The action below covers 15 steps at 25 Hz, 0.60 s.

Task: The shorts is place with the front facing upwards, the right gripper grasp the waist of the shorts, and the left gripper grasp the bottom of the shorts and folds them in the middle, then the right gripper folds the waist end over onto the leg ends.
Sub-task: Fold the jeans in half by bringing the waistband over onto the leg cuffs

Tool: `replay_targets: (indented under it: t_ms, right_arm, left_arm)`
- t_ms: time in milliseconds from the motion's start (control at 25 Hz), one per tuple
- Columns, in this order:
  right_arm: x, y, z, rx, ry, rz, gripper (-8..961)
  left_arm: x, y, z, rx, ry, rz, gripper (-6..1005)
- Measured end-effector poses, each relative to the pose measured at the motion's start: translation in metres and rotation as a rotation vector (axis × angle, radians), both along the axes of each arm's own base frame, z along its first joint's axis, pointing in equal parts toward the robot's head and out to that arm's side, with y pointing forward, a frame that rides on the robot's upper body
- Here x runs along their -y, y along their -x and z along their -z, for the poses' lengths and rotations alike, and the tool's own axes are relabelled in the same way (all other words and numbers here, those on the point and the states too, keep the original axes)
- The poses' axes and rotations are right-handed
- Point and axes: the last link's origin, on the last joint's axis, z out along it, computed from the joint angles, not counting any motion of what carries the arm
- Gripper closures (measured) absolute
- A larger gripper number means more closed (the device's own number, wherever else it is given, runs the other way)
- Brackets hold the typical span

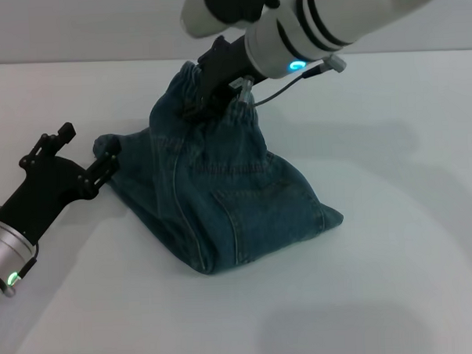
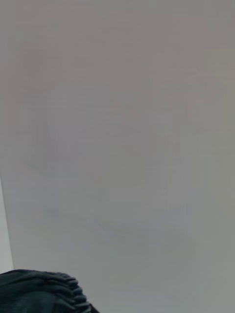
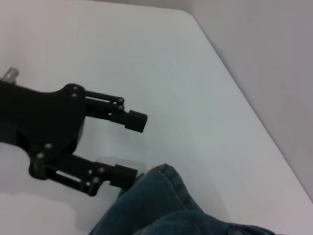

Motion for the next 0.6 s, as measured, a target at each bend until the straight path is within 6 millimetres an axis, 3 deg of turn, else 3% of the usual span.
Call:
replay_targets:
  t_ms: [200,600]
  right_arm:
    - [0.008,0.008,0.003,-0.031,0.017,-0.026,487]
    - [0.008,0.016,-0.012,-0.091,0.025,0.006,446]
  left_arm:
    - [-0.001,0.0,-0.001,-0.006,-0.005,-0.003,202]
    - [-0.003,0.007,-0.01,0.002,-0.045,-0.037,202]
